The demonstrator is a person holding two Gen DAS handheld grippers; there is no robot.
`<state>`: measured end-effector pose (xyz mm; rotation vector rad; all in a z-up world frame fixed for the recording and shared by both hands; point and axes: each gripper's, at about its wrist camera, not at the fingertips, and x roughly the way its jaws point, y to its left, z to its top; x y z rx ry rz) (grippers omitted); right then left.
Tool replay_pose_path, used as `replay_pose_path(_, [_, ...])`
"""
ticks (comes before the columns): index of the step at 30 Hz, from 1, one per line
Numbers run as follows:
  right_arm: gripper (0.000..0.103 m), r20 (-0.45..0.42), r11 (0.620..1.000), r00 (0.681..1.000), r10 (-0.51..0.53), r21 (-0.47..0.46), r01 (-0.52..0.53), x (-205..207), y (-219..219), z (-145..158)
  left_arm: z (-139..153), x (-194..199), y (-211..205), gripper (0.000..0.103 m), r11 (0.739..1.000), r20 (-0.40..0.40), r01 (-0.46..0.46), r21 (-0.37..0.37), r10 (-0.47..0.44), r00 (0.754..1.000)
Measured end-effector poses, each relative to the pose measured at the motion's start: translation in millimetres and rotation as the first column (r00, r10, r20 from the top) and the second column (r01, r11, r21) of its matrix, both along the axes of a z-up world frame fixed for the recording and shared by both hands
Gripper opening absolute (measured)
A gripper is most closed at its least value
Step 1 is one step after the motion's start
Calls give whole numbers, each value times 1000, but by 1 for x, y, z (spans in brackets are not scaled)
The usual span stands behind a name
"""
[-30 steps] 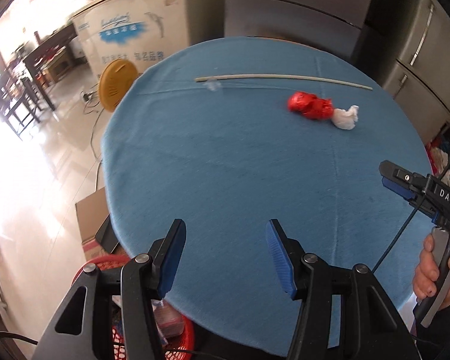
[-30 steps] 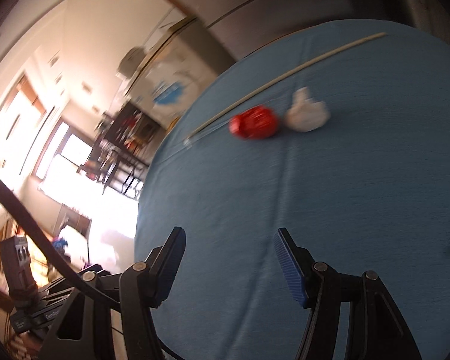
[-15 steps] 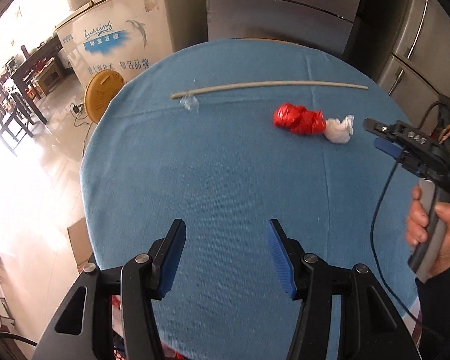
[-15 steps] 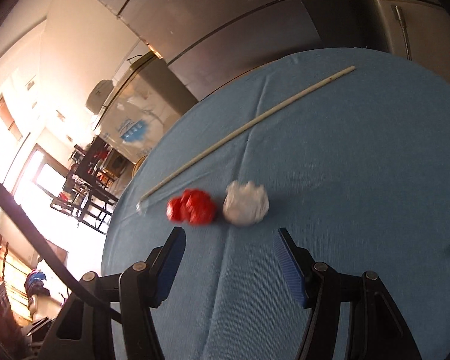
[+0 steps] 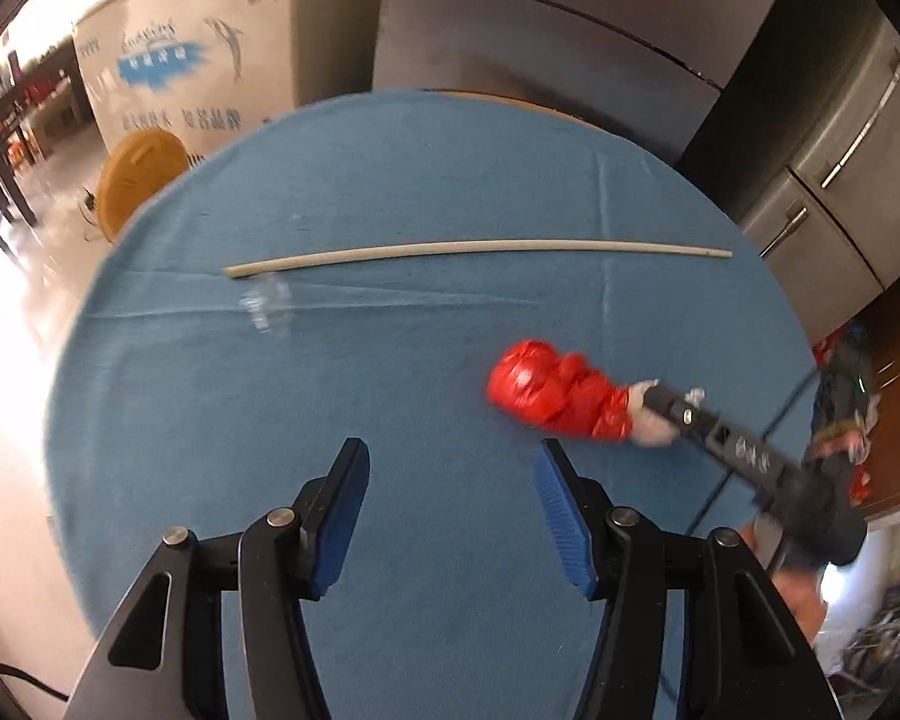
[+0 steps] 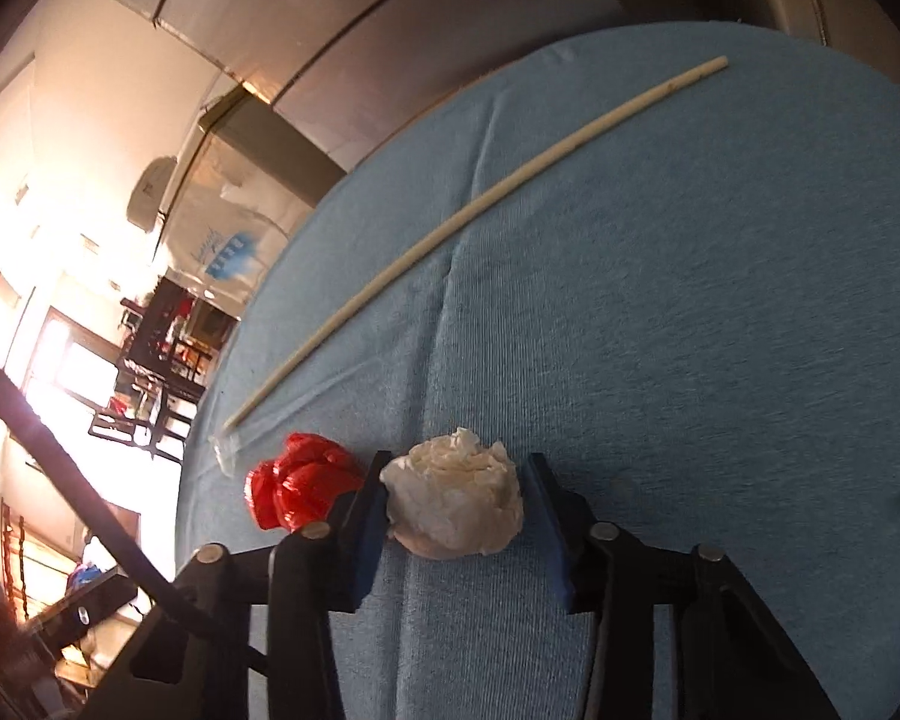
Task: Collect trash
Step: 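Close the left tool on the red plastic bag while the right grasps the white tissue, then lift the red bag and tissue and carry both toward the red basket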
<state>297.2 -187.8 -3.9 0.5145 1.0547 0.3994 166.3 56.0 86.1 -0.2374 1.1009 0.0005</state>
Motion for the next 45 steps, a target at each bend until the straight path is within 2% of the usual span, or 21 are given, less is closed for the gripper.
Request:
replay_pose_path(4, [36,15,1000,1000,-6,12,6,-1,-1,-2,-15,27,-5,62,996,-14,-13,-86,12,1000])
replay_pose_path(12, [34,22,999,1000,-15,28,14,-15,-9,-2,-43,64,-31,65,978,-73,-62,-199,48,996])
replay_pose_path(15, [34,18,999,1000,-21,43,21,-24,-14,-2,-51,71,-43,69,979,-86,-54,-195,37,996])
replay_pose_path(22, [34,54,997,998,-26,76,22,-45,-27,14,-75,75,-59,69,982,-126,-51,-179,28,992])
replay_pose_path(25, [34,70,997,997,-28,75,23,-55,-31,21,-76,69,-67,69,992,-101,-11,-122,-1,995])
replay_pose_path(26, [34,72,997,997,-30,76,24,-58,-32,22,-75,67,-69,60,994,-91,-1,-107,-9,996])
replay_pose_path(27, [34,74,997,997,-32,78,26,-61,-34,24,-76,65,-69,45,994,-92,8,-113,-18,996])
replay_pose_path(28, [34,77,997,996,-36,77,30,-65,-35,25,-76,62,-70,46,993,-96,12,-119,-24,995])
replay_pose_path(34, [34,89,997,995,-44,62,39,-81,-42,31,-63,32,-64,45,996,-52,32,-81,-37,998])
replay_pose_path(41, [34,102,997,995,-26,75,18,-99,-41,39,-17,-34,-41,45,999,23,47,-6,-47,999])
replay_pose_path(45, [34,122,996,992,2,90,-13,-109,-33,48,15,-69,-20,45,999,84,-4,43,1,996])
